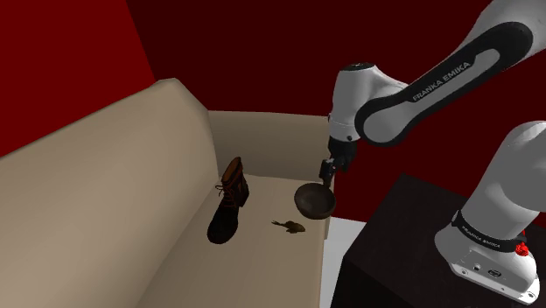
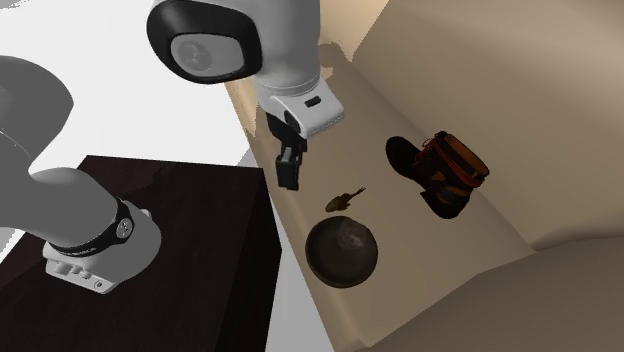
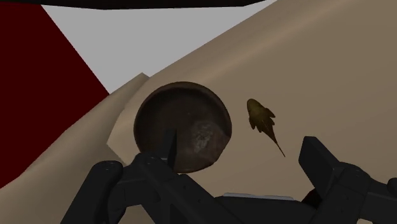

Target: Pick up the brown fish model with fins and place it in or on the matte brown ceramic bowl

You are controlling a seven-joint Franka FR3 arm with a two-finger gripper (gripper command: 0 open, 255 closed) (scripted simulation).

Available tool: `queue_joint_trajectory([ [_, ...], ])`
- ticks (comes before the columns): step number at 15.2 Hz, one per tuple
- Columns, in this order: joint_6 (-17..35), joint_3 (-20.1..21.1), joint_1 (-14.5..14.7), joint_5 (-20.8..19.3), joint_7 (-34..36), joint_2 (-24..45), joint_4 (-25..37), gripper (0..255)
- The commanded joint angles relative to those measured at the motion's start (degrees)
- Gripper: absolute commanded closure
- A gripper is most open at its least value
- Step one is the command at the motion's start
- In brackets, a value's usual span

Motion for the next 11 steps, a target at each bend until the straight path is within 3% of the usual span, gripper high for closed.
queue_joint_trajectory([
  [1,5.85,2.18,-0.53,-1.34,2.93,5.90,0.67,0],
  [4,12.97,4.53,-2.19,-6.57,8.53,14.47,2.49,0],
  [7,18.86,4.83,-3.04,-16.64,17.49,23.45,5.33,0],
  [9,21.80,2.37,-1.29,-24.66,24.45,29.31,7.90,0],
  [11,24.18,-1.63,2.28,-31.16,30.40,34.75,10.92,0],
])
